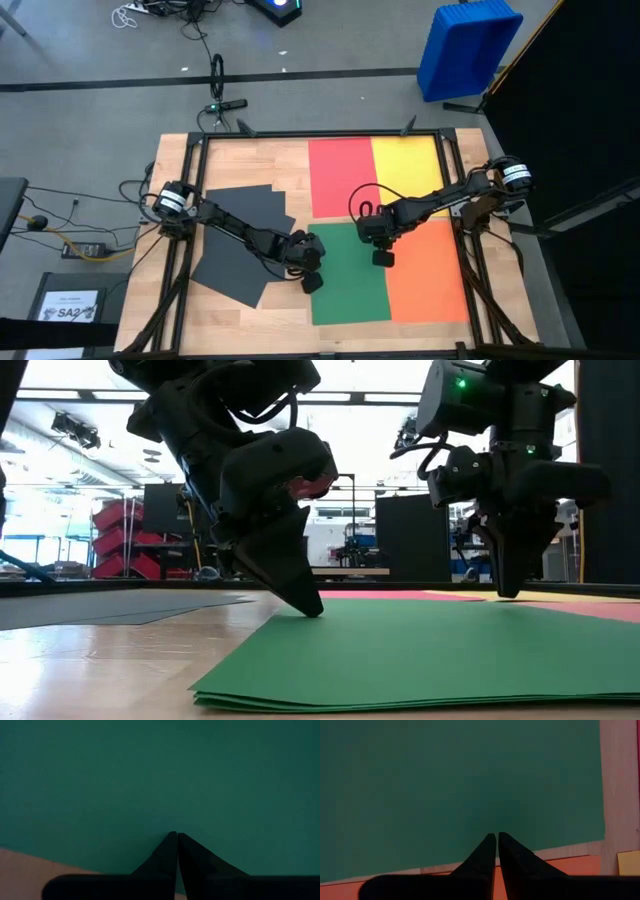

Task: Organize paper
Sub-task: Stack the green colored paper on top of the green colored papers

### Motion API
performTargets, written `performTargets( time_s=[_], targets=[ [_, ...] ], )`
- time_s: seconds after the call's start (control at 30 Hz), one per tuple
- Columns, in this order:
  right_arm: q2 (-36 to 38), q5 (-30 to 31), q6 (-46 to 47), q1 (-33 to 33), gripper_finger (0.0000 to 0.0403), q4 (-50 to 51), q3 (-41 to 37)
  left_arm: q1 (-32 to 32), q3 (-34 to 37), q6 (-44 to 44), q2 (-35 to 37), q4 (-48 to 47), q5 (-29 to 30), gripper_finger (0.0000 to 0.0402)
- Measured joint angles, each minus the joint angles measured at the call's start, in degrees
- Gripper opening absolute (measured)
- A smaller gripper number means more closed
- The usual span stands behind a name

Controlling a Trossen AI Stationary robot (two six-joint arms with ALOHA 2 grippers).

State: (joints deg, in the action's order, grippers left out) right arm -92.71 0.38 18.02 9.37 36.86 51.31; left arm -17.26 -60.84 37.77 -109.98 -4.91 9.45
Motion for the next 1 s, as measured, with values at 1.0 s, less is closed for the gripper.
performTargets(
  time_s=[1.0],
  targets=[
    [-0.9,-0.5,-1.2,-2.3,0.0000,-11.2,0.2,-0.7,2.7,-4.1,16.3,-11.5,17.1,0.0026]
  ],
)
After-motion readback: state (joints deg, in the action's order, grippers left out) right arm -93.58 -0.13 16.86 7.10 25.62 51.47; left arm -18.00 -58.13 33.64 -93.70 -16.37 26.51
